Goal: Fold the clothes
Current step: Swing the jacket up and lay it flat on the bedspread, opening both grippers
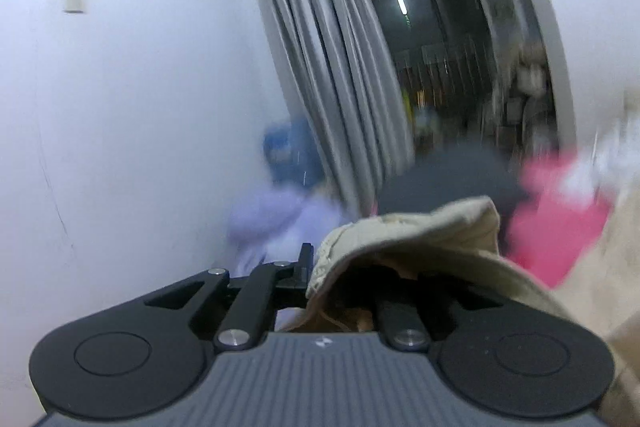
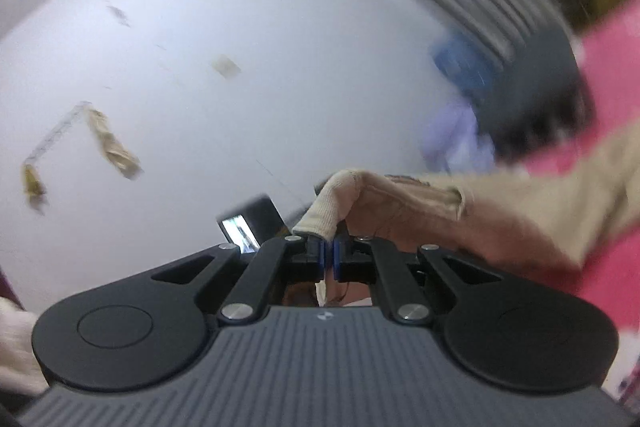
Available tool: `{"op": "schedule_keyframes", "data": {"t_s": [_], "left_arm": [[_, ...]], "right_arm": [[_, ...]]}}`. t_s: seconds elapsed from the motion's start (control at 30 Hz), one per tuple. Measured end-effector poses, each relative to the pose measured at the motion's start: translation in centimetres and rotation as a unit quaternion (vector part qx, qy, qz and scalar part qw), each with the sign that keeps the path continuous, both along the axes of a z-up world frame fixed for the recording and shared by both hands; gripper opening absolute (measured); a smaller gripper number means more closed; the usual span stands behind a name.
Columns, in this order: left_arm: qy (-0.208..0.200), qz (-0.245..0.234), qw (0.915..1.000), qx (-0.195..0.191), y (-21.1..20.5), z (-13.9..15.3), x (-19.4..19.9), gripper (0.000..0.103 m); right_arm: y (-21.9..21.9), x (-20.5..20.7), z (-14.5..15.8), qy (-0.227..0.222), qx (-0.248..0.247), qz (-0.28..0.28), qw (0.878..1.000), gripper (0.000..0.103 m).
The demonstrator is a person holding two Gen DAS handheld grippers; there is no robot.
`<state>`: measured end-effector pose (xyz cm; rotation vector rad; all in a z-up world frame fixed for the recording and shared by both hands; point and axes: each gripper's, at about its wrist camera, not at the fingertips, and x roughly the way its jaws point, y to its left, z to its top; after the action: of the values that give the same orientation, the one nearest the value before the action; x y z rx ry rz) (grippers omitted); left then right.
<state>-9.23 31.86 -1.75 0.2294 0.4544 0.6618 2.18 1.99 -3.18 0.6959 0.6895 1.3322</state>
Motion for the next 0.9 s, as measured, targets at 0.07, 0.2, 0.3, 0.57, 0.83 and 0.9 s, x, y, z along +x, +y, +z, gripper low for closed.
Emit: {"op": "schedule_keyframes", "data": {"t_s": [0.07,0.2,0.3,0.57,0.83,0.9], "left_arm": [[0.070,0.014,0.9974,-0.013,1.7,-4.2,1.0,0.021],[0.177,0.052,0.9824,-0.026,4.1,-11.0,0.6,0.037],[0.215,0.070,0.9739,-0.018,4.3,-13.5,-2.7,0.051],[0.245,0.128,0.9611,-0.007,6.2,-12.5,-8.1,0.068],[0.132,0.145,0.9790,-0.057,5.4,-6.0,-10.6,0.068],[0.108,0.093,0.9883,-0.054,2.9,-4.2,-9.3,0.069]], "right_arm": [[2.9,0.9,-4.0,0.047,-0.039,0.027,0.998,0.003],[8.9,0.1,-11.5,0.102,-0.158,0.070,0.980,0.006],[12.1,-1.1,-15.0,0.128,-0.225,0.123,0.958,0.024],[13.2,-4.6,-15.5,0.117,-0.240,0.187,0.945,0.071],[8.8,-7.4,-12.0,0.045,-0.248,0.196,0.948,0.081],[6.0,-6.1,-10.8,0.037,-0.243,0.173,0.954,0.081]]}}
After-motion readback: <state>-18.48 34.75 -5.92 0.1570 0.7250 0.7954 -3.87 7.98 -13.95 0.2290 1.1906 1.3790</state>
